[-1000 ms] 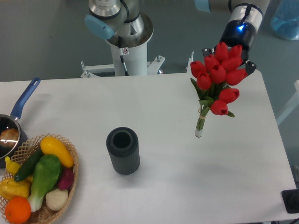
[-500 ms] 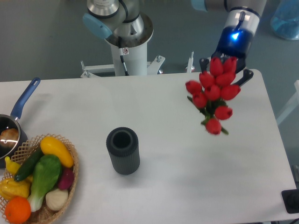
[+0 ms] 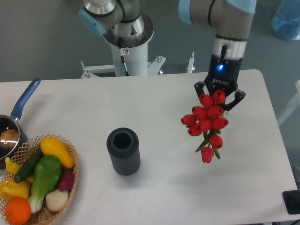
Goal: Place the flowers on the table
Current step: 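Swing the tulips blooms-down and lower them toward the table, then lay the tulips on the table beside the black vase and open the gripper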
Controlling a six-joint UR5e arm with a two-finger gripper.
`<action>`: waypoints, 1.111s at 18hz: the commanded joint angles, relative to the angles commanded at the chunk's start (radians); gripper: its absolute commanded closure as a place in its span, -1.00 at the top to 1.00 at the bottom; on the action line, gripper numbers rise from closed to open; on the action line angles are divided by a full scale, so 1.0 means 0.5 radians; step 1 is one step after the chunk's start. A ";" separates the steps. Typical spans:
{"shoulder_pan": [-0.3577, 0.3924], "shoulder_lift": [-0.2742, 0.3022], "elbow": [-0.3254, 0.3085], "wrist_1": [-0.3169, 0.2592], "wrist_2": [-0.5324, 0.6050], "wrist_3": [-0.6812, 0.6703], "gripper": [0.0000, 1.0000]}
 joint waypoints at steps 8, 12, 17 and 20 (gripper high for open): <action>-0.132 -0.218 -0.022 -0.058 0.099 -0.043 -0.48; -0.160 -0.334 -0.022 -0.061 0.090 -0.046 -0.47; -0.197 -0.454 -0.028 -0.043 0.075 -0.150 -0.47; -0.200 -0.476 -0.031 -0.037 0.075 -0.150 -0.47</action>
